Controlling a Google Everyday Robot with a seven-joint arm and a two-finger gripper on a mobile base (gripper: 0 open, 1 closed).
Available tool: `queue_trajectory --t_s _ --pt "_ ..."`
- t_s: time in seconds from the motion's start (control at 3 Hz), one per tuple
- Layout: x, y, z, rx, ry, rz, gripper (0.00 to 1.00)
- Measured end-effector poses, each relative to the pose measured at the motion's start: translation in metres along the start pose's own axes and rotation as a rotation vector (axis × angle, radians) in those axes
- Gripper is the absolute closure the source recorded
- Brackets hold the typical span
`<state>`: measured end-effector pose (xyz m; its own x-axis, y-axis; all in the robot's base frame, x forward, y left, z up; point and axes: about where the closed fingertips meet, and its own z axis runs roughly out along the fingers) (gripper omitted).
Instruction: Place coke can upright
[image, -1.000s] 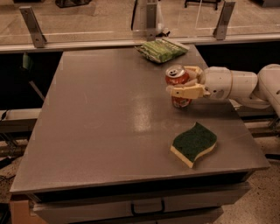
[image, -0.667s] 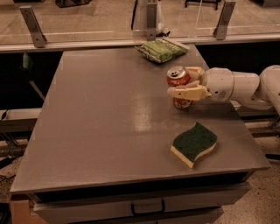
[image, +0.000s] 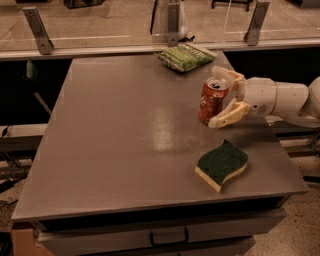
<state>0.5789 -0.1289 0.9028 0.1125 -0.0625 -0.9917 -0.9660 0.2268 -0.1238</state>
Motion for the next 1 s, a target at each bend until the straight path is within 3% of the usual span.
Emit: queue_trajectory --t_s 0.33,0.67,1.0 --pt "-0.028 -0.003 -0.021 0.071 0.052 -0.049 0.0" --pt "-0.084 -0.006 -0.058 0.169 0.097 -0.137 0.0" --pt "-0.172 -0.004 -0.108 0.315 0.161 -0.283 0.0"
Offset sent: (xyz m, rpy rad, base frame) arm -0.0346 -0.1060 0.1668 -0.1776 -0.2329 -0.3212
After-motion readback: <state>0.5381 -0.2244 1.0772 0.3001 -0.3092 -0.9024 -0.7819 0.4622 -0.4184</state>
